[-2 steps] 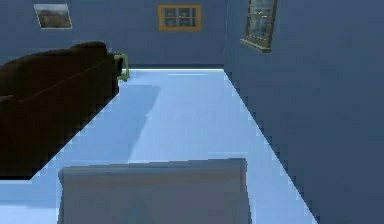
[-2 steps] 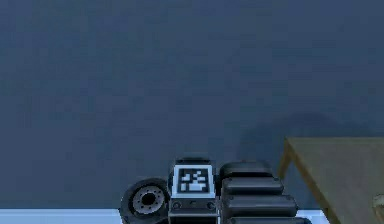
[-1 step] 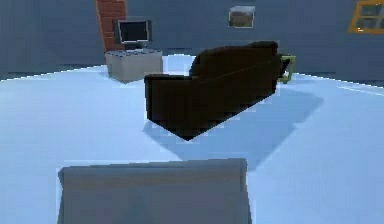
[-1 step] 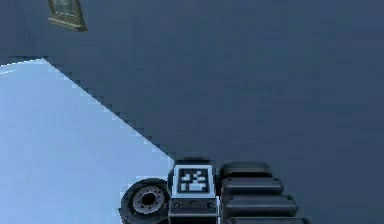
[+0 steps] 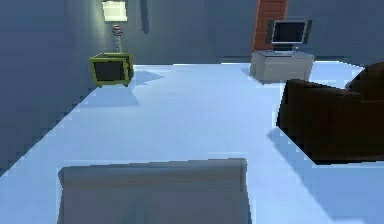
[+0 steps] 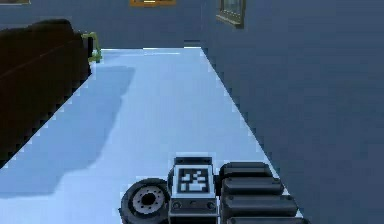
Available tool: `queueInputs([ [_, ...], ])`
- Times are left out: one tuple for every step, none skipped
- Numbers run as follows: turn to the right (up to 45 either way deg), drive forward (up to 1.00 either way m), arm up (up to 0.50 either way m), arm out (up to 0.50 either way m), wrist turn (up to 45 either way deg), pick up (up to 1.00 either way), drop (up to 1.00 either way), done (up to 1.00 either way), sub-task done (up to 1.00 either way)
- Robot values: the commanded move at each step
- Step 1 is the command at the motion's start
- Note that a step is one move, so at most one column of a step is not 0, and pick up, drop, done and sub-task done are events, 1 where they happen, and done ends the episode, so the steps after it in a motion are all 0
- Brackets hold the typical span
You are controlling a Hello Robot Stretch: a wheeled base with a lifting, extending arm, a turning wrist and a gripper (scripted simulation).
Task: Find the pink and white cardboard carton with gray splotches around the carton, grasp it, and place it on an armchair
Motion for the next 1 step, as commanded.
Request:
queueInputs([
  [0.0, 0.5, 0.0, 0.0, 0.0, 0.0, 0.0, 0.0, 0.0],
])
